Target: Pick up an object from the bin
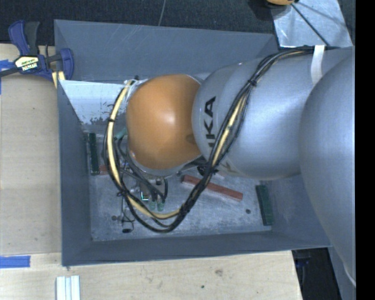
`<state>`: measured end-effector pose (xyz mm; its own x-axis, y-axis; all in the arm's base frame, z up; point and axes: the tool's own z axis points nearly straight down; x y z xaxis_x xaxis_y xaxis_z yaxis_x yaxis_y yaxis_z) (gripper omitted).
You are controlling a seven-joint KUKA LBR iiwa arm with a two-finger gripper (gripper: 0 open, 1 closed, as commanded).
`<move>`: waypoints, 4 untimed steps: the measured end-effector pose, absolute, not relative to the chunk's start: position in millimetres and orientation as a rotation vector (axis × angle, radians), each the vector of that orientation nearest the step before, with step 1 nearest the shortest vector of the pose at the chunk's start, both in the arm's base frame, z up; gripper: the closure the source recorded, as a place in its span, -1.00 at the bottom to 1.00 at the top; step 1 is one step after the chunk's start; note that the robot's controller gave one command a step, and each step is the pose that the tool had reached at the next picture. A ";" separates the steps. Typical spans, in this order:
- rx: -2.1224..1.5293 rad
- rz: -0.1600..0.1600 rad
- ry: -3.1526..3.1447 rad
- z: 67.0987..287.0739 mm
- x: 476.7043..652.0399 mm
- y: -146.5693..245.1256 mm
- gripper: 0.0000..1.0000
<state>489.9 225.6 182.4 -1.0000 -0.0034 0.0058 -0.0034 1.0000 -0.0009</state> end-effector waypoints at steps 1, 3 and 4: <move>0.000 -0.002 -3.144 186.8 492.1 224.5 -1.00; -0.442 -0.002 -3.114 84.9 561.8 179.8 1.00; -0.465 -0.002 -3.110 85.8 571.3 175.1 1.00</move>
Offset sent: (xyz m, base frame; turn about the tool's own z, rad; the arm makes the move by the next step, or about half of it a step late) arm 0.0711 -0.0455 -0.0976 0.2859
